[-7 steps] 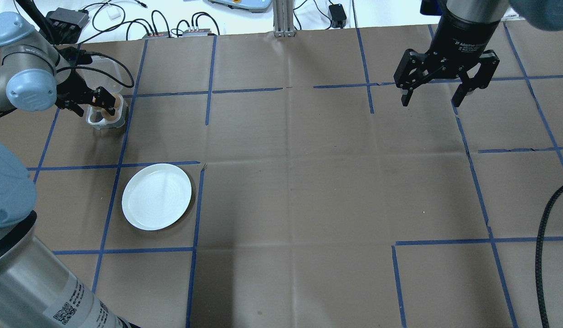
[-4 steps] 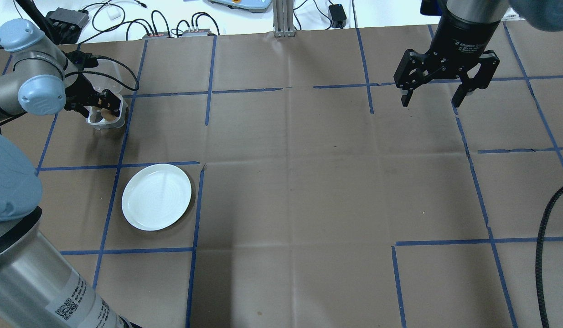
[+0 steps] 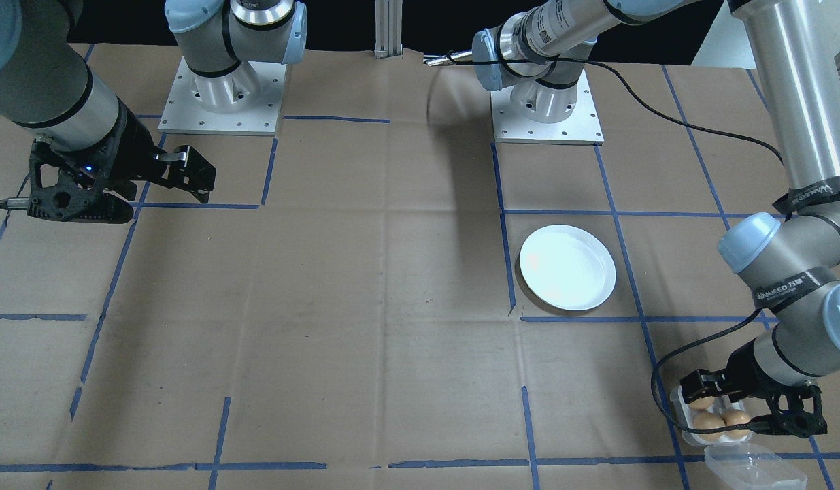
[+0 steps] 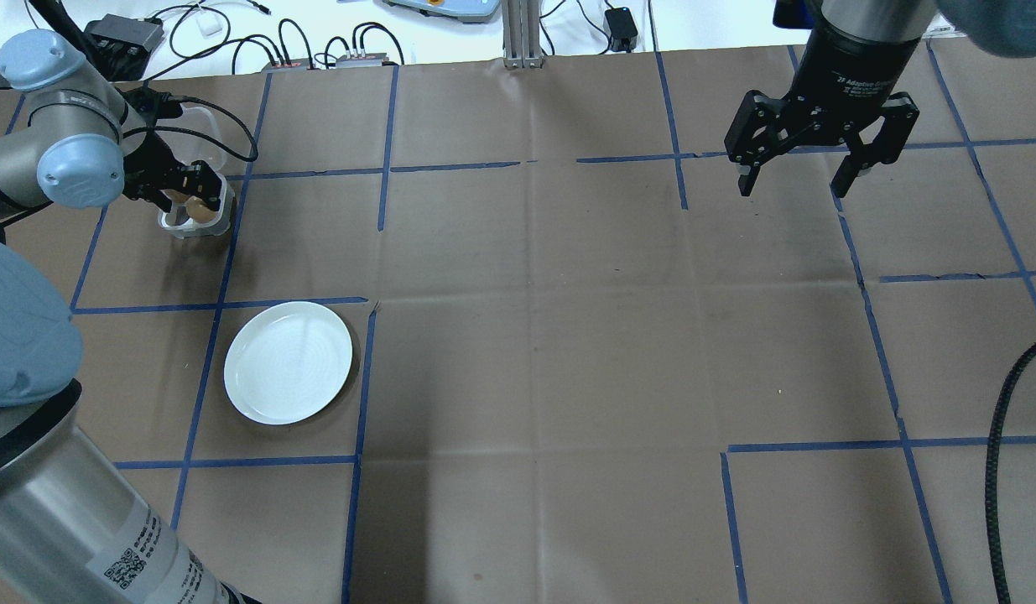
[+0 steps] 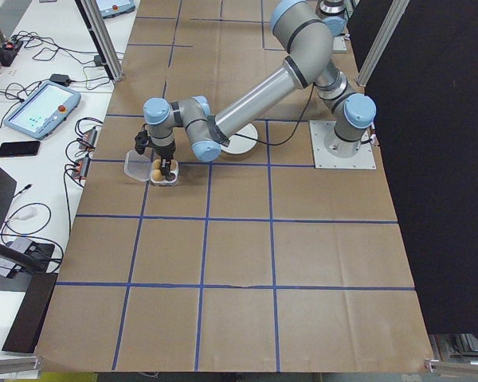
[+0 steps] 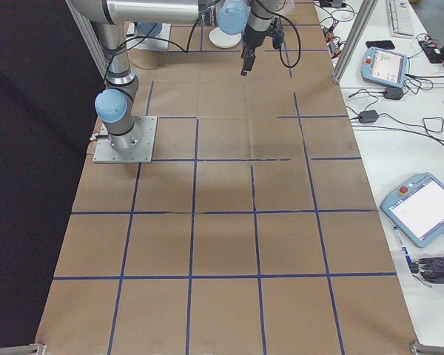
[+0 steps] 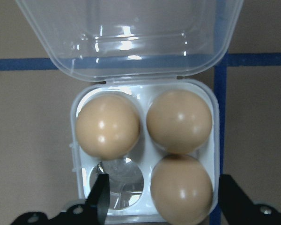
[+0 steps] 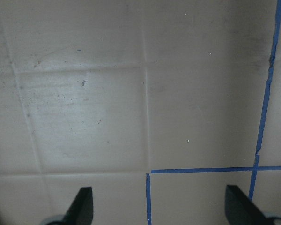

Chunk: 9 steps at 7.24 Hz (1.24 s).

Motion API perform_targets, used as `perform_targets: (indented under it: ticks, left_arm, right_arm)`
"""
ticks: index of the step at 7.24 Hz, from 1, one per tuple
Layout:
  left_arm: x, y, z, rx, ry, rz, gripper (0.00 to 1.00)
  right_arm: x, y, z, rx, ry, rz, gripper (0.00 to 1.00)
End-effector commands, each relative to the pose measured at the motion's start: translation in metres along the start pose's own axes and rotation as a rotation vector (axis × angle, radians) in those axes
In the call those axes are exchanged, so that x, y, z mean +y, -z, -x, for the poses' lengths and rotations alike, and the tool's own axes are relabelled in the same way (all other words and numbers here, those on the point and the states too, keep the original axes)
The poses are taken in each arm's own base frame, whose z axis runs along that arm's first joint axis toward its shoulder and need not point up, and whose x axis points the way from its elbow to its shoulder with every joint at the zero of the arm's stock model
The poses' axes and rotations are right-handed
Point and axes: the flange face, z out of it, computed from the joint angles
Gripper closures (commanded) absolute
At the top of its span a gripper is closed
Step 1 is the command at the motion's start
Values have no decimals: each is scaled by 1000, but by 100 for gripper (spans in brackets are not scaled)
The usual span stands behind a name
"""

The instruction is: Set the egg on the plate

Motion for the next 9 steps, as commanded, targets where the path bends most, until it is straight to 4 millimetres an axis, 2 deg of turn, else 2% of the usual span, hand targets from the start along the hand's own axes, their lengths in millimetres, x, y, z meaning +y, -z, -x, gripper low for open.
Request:
perform_targets:
  ticks: [1, 2, 3, 5, 6, 9]
  left_arm:
    - [0, -1, -2, 2, 9, 1, 37]
    - [0, -1, -3, 3, 14, 0, 44]
    - [-3, 1, -13, 3, 5, -1, 52]
    - [-4, 0, -20, 5, 31, 0, 77]
    - [-4, 3, -20, 2, 31, -2, 85]
    - [-1, 35, -19, -21, 26, -28, 94]
  right_arm:
    - [0, 0, 0, 0, 0, -1, 0]
    - [0, 0, 0, 0, 0, -1, 0]
    - [0, 0, 0, 0, 0, -1, 0]
    - [0, 0, 0, 0, 0, -1, 0]
    - [0, 0, 0, 0, 0, -1, 0]
    - [0, 0, 0, 0, 0, 1, 0]
